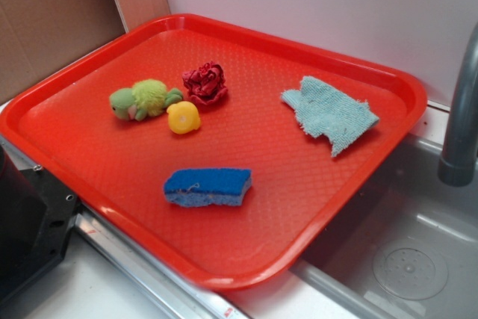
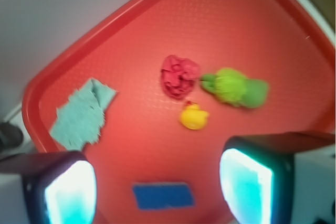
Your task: Grab the blue cloth.
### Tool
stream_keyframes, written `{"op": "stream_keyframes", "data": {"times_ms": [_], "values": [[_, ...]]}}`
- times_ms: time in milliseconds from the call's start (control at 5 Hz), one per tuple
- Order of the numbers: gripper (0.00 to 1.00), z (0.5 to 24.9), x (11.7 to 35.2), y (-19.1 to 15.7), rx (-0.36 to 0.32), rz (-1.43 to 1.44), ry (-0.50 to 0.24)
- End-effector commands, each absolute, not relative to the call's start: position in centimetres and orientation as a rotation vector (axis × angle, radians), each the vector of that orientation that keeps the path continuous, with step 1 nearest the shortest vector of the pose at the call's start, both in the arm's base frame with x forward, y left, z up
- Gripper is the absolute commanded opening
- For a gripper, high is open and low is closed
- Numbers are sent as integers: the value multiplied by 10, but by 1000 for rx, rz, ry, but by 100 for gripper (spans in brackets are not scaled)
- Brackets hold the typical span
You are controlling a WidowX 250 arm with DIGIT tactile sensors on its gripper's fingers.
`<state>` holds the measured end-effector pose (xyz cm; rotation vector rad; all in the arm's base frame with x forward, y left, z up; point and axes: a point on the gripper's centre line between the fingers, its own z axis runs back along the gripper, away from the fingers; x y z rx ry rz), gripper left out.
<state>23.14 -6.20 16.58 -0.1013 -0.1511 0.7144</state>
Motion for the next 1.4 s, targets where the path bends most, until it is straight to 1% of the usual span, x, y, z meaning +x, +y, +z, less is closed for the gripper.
{"op": "stream_keyframes", "data": {"times_ms": [0, 200, 400, 600, 800, 1000, 1200], "values": [[100, 129, 287, -80, -95, 701, -212], [100, 97, 299, -92, -64, 658, -216], [100, 82, 302, -97, -59, 646, -199], [100, 65, 309, -100, -37, 681, -206], [100, 52, 316, -99, 0, 711, -222], [7, 44, 319, -102, 13, 716, -230], [0, 37, 318, -106, 27, 724, -237]]}}
